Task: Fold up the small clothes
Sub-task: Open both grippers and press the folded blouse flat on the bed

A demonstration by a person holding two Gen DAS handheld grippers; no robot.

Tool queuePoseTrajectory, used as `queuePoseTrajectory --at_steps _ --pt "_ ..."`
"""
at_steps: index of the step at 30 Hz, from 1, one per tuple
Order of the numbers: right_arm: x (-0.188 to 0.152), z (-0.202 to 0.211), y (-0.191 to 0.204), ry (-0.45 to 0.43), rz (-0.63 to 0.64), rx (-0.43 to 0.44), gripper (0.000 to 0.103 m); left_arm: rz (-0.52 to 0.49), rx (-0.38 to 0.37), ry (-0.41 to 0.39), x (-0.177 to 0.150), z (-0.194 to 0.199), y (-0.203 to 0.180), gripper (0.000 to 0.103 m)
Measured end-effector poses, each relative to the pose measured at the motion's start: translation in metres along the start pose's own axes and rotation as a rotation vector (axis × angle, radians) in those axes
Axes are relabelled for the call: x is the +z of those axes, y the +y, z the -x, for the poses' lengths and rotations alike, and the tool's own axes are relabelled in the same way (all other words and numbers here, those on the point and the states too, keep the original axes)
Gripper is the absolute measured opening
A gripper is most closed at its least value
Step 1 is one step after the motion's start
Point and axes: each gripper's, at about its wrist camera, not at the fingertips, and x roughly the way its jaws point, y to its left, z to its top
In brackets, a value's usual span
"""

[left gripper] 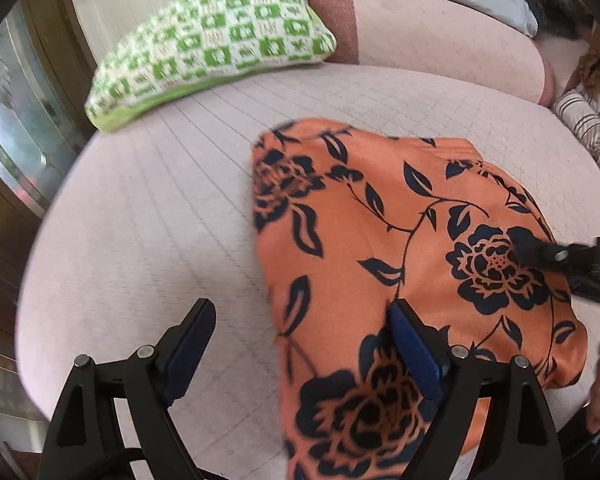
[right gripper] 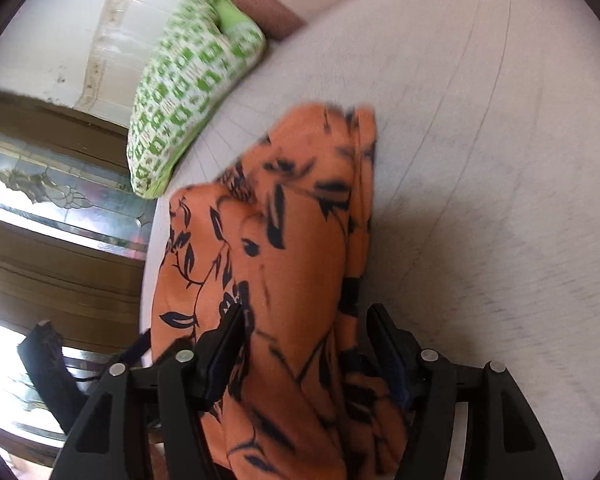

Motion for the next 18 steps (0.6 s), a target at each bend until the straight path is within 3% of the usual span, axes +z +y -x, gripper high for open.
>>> queuePoseTrajectory --at_steps 3,5,6,10,12,14,18 --pt "-0.007 0.037 0.018 -0.150 0.135 -0.036 0.064 0.003 0.029 -0.014 -0.001 0.015 0.005 0.089" --pt "-0.017 0.060 0.034 -0.229 0.250 -0.003 0.051 0.003 0.042 -0.022 -0.001 0.023 0.008 0.089" --pt "-0.022 0.066 0.040 -0.237 0.285 0.011 0.040 0.000 0.051 -0.026 -0.001 0.026 0.008 0.089" --pt "-0.040 0.064 0.048 -0.168 0.359 0.033 0.036 -0.022 0.094 -0.024 -0.008 0.027 0.005 0.089" --pt "-0.046 0.039 0.047 -0.014 0.384 -0.005 0.036 -0.031 0.112 0.006 -0.013 0.015 0.005 0.089" --pt "-0.052 0.013 0.042 0.080 0.423 -0.133 0.035 -0.033 0.109 0.035 -0.019 0.002 0.005 0.089" --pt "-0.048 0.020 0.044 0.066 0.415 -0.111 0.035 -0.013 0.088 0.045 -0.012 0.003 0.008 0.089"
